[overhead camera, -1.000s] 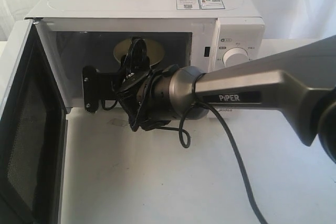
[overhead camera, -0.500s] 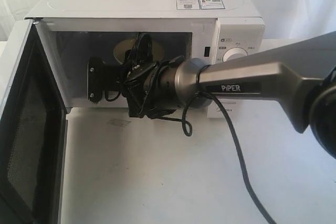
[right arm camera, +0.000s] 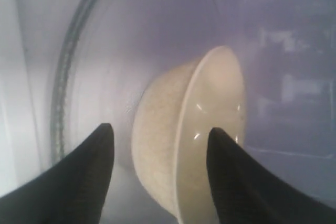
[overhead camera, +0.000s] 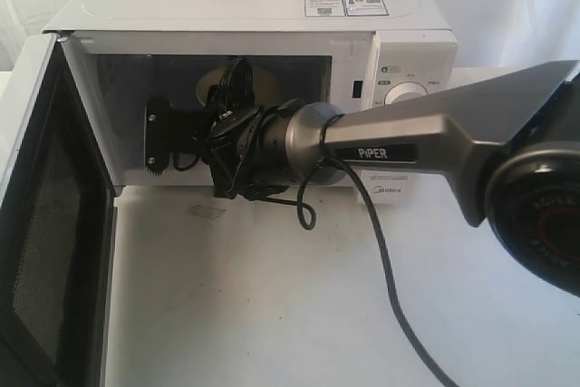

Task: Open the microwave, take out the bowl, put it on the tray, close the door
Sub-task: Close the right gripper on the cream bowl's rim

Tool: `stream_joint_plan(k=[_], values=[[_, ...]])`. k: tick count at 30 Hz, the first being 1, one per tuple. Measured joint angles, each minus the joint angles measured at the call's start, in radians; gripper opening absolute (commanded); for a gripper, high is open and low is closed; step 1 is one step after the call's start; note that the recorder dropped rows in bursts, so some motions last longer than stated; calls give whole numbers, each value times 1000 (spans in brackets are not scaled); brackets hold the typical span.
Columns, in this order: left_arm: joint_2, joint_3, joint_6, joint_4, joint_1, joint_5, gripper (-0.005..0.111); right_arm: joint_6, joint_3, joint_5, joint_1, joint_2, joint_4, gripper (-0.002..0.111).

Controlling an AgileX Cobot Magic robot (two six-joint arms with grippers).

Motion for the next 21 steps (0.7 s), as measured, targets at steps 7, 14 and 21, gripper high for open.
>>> stream_joint_plan(k=[7,14,21], values=[[0,0,0,0,0,0,0,2,-36,-9,0,21,0,51],[0,0,0,0,0,0,0,2,-60,-15,-8,54,0,51],[0,0,0,0,0,0,0,2,-95,3,-12,85,0,50]])
